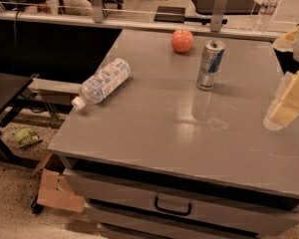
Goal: Move redbull can near apple
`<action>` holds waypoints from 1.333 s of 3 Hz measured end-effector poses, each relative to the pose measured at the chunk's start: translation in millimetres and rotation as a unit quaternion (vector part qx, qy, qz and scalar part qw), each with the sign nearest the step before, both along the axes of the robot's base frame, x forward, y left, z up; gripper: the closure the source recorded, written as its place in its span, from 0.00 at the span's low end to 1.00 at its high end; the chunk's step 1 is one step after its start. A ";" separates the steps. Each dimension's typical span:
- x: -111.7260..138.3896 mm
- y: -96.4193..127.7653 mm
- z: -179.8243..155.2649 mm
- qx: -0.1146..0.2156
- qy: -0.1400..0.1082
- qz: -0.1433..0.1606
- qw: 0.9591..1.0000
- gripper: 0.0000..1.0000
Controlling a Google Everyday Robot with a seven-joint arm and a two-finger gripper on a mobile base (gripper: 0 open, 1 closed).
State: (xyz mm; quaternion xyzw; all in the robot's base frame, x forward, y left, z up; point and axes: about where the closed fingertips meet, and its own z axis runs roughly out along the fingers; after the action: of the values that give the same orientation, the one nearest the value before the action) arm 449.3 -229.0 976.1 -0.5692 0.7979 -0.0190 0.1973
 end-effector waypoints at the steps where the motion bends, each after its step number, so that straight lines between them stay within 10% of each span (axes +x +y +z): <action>1: 24.1 -30.5 -11.6 0.099 -0.032 -0.059 0.993 0.00; 3: 82.0 -17.3 -43.7 0.286 -0.059 -0.071 0.954 0.00; 4: 98.4 -3.2 -62.1 0.324 -0.041 -0.060 0.943 0.00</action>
Offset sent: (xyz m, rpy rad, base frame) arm 0.0765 -0.0501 -0.0312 0.6417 -0.1500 -0.2100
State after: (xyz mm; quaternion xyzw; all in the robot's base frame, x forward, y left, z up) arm 547.7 -232.2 914.0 -0.4244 0.7850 0.2056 0.4017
